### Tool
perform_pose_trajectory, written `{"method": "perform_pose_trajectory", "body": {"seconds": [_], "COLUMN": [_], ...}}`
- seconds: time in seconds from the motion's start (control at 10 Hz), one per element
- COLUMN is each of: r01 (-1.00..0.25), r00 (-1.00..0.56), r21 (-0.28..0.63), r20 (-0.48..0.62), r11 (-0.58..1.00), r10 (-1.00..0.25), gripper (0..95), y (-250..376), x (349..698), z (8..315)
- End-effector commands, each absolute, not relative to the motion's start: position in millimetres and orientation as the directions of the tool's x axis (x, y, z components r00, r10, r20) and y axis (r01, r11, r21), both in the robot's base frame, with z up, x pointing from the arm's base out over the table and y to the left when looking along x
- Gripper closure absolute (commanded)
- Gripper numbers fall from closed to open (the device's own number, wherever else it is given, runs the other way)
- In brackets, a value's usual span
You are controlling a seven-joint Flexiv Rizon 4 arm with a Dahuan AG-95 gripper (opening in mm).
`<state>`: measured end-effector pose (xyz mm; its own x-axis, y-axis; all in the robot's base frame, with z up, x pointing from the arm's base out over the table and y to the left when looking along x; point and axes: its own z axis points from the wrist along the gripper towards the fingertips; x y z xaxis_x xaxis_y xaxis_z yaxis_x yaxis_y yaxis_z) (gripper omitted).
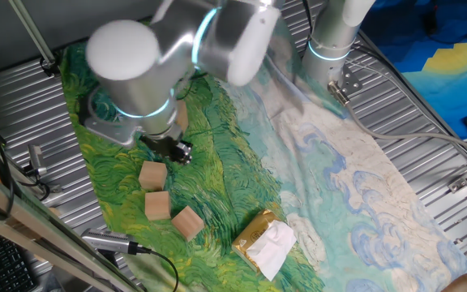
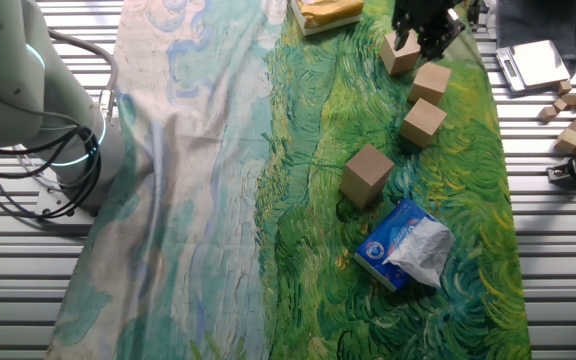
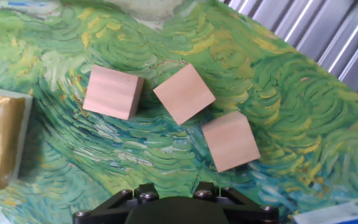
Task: Stack the blocks in a vertical line of five
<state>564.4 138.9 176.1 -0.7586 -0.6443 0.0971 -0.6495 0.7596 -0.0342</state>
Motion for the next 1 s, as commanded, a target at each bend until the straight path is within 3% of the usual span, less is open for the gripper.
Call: {"method": "perform_pose_trajectory", "body": {"seconds": [0.1,0.5,1.0], "r01": [-0.785,-0.855,-0.894], "r00": [-0.619,-0.513,-0.441], "r21": [-0.071,-0.101,-0.103], "r20": [0.075,0.017,0.027], "r11": [0.615,0.509,0.436], "r10": [-0.782,-0.858,-0.897], "gripper": [57.0,57.0,57.0], "y": [139.7,139.7,139.7], "x": [566.5,566.5,566.5], "z": [175.6,175.6,175.6]}}
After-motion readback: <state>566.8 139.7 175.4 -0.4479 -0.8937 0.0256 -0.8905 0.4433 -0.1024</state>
